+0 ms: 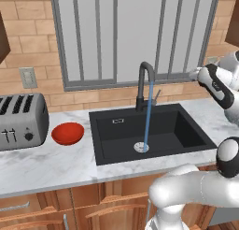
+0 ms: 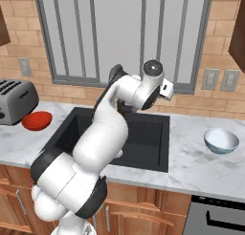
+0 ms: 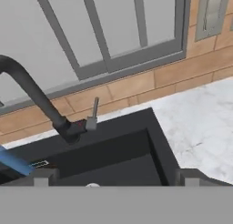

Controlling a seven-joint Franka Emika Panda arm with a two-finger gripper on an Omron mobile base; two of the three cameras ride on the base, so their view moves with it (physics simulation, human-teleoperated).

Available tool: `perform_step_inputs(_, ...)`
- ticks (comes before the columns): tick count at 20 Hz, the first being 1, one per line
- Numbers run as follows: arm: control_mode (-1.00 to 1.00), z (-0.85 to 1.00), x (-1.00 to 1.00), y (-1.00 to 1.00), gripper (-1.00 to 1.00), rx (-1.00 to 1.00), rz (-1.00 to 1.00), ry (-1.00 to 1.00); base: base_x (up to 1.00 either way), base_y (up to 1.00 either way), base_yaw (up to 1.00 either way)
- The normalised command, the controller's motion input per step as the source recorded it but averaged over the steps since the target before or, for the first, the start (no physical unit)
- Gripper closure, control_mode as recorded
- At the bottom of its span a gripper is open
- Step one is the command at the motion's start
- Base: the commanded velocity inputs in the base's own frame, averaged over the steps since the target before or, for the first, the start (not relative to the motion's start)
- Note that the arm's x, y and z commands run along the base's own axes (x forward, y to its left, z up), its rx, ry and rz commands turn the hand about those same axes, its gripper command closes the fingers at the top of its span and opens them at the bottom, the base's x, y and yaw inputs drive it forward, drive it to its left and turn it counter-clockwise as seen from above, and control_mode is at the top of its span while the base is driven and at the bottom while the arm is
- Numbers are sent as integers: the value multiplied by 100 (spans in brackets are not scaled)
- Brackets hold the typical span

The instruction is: Rinse each bowl for a few seconds and place them down in the sink or on the counter.

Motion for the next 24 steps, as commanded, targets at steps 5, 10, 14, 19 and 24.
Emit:
perform_step_inputs(5, -100, 12, -90, 5, -100, -24, 10, -2, 0, 0, 0)
perform_step_inputs(10, -100, 7, -66, 0, -100, -28, 11, 9, 0, 0, 0)
perform_step_inputs(14, -100, 0, -51, 0, -100, -24, 8, 15, 0, 0, 0)
perform_step_inputs(19, -100, 0, -34, -15, -100, -12, 6, 19, 0, 0, 0)
perform_step_inputs(24, -100, 0, -4, -16, -100, -3, 3, 24, 0, 0, 0)
